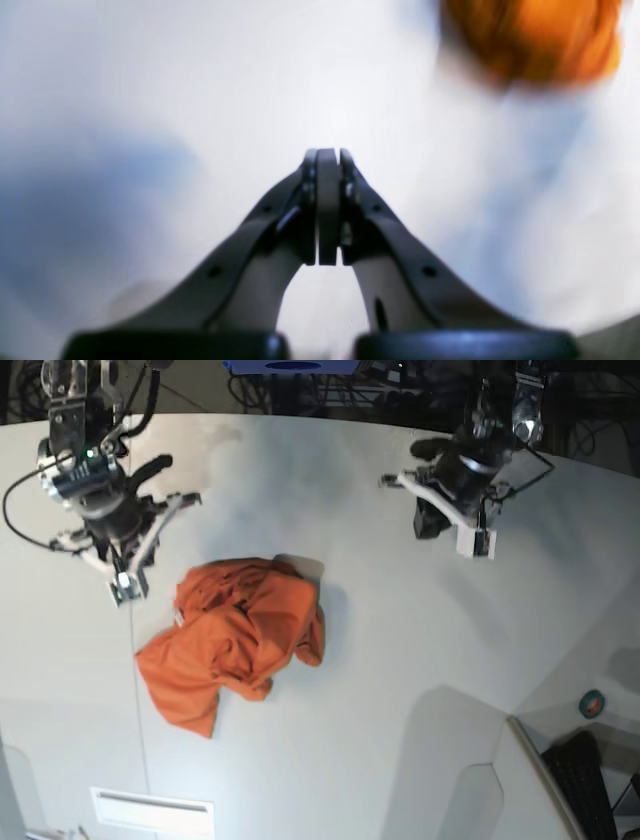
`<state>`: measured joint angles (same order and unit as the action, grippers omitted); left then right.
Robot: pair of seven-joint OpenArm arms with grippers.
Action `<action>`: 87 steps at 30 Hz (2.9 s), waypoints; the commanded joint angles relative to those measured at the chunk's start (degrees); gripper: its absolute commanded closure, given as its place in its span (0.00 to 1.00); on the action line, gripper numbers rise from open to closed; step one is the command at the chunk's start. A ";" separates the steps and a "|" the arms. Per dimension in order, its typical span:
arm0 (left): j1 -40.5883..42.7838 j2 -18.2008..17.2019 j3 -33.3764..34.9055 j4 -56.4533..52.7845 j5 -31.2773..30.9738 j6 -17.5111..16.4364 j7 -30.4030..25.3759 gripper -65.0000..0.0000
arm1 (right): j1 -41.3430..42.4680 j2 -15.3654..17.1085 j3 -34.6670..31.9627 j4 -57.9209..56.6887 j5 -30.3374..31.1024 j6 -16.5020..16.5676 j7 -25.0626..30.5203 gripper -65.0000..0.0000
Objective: Layout the t-shirt on the table in an organized manner, then fold the t-shirt properly
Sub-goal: 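Move both grippers down to the crumpled orange t-shirt and grasp its edges, then lift the t-shirt with both grippers and swing it to spread it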
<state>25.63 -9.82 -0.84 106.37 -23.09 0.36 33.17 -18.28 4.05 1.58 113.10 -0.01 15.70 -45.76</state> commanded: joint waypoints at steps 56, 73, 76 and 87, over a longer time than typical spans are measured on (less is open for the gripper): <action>-16.62 2.31 -5.00 -16.74 0.01 -0.05 1.25 0.41 | 4.79 6.71 0.13 -6.07 0.05 11.42 2.46 1.00; -35.69 15.58 17.68 -38.63 -0.34 0.21 -2.00 0.75 | -2.07 6.45 8.83 -11.60 -0.12 11.42 2.81 1.00; -34.99 15.67 16.27 -37.58 -0.42 0.21 -3.23 0.98 | -1.89 6.28 11.56 -11.87 -0.03 11.42 2.81 1.00; -31.21 18.31 10.56 -30.54 -0.60 0.03 5.56 0.12 | -1.63 6.36 12.09 -11.87 -0.12 11.42 2.81 1.00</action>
<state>-4.62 7.64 9.47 74.96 -22.98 1.08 39.66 -20.27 9.89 13.50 100.44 -0.25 27.46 -43.53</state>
